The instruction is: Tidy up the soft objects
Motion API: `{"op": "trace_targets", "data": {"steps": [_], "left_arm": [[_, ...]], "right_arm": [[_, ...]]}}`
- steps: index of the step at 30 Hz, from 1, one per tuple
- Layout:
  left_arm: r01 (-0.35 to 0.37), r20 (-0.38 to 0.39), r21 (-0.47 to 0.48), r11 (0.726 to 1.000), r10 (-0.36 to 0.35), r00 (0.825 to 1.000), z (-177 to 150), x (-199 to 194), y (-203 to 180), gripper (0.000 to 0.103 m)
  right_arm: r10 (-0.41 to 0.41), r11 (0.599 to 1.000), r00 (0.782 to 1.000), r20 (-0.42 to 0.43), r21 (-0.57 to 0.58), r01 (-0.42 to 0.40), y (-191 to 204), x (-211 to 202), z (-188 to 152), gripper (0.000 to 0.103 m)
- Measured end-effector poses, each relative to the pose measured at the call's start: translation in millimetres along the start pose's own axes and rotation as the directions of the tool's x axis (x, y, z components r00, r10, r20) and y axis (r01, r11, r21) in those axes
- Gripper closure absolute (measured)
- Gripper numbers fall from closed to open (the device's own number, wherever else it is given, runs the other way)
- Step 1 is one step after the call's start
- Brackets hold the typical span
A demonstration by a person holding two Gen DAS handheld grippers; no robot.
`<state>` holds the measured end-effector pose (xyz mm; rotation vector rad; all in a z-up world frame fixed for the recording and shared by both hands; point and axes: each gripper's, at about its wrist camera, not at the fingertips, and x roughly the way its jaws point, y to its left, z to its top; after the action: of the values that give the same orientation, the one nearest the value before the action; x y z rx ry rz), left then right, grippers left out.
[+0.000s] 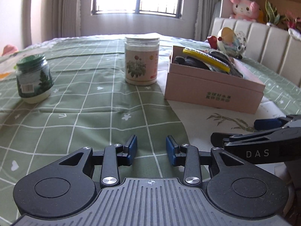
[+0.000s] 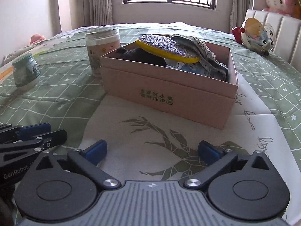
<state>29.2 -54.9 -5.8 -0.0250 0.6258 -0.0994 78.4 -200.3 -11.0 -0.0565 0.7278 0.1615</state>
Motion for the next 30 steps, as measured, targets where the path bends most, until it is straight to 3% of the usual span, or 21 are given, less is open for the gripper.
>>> {"op": "trace_targets", "data": {"steps": [30], "left_arm": [[-0.008, 0.002, -0.018, 1.0, 0.008, 1.0, 0.9, 2.4, 1.6, 0.065]], "right_arm": [[0.011, 1.0, 1.0, 0.009, 0.013, -0.011, -1.4, -0.4, -2.3, 0.0]]}}
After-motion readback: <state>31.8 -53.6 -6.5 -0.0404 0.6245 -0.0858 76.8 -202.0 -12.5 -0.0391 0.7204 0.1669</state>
